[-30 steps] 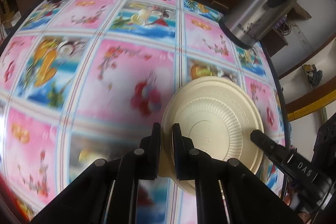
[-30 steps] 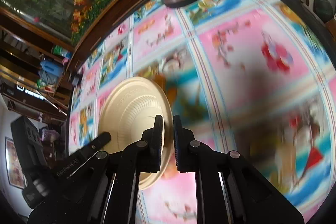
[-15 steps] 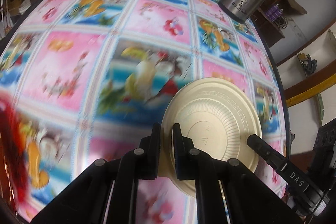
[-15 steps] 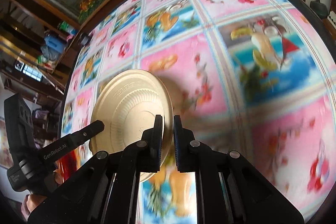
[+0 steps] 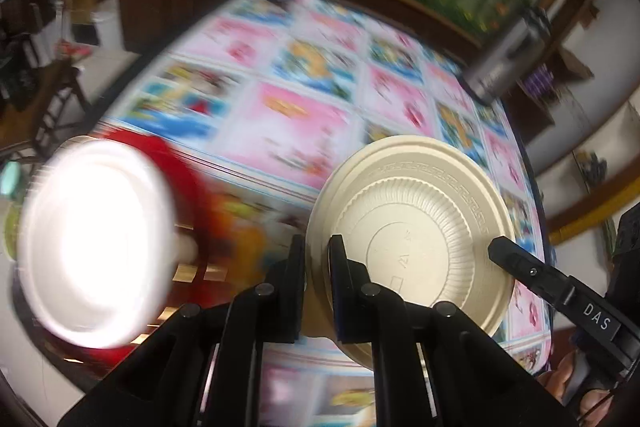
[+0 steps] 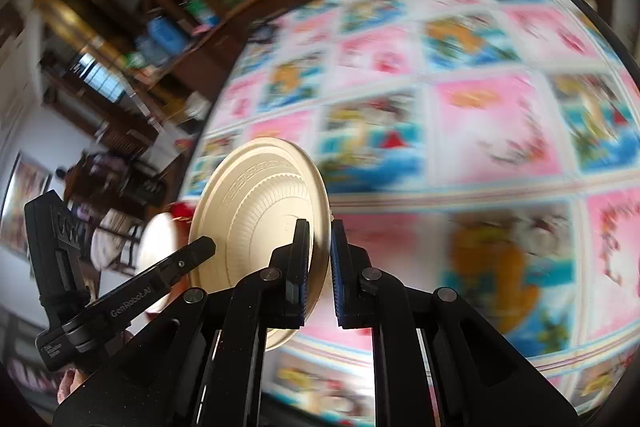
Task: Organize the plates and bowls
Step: 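Lift the beige bowl with both grippers and carry it over the stack, then lower the beige bowl onto the white bowl with both grippers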
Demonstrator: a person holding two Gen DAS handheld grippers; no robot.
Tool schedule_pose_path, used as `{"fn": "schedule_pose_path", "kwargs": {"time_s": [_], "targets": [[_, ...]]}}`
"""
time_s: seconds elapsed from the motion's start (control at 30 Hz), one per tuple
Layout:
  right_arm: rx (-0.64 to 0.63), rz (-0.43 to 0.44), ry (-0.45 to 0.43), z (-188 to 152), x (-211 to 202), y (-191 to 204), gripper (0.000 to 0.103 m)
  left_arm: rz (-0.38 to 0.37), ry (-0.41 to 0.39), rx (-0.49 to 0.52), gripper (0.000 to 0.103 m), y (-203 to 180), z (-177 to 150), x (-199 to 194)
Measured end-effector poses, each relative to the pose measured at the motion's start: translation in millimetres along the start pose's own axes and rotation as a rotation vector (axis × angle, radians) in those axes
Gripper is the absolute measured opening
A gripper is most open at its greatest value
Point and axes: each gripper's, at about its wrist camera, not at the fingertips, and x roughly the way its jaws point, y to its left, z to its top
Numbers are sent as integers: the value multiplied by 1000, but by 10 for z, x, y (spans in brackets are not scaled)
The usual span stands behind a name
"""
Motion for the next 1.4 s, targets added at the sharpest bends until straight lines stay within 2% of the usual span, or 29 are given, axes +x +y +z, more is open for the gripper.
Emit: {"fn": "schedule_pose_path", "kwargs": {"time_s": [0.27, 0.37, 0.5, 0.6, 0.77, 0.87, 1.07, 1.27, 1.4], "targets": [[-177, 77, 29, 1, 389, 1186, 10, 131, -113, -95, 10, 865, 138, -606], [-242, 83, 52, -69, 605, 1552, 10, 187, -118, -126, 10, 1156, 133, -673], [-313, 63, 96, -213, 890, 1854, 10, 220, -91, -164, 10, 1461, 82, -610], [-349, 38, 128, -317, 1074, 1943, 10, 222, -51, -187, 10, 1606, 25, -501], [-397, -20, 159, -429, 1261, 1954, 10, 236, 17, -170, 12, 1688, -42, -290], [-429, -54, 140, -447, 1277, 2004, 11, 235, 9, -167, 12, 1709, -54, -314], [-489, -97, 162, -485, 1332, 2067, 13, 224, -19, -166, 12, 1742, -49, -438], [-453, -44, 165, -438, 1274, 2025, 13, 203, -12, -178, 12, 1743, -56, -452], [-323, 57, 224, -364, 1323, 1869, 16, 193, -19, -190, 12, 1754, -38, -496]]}}
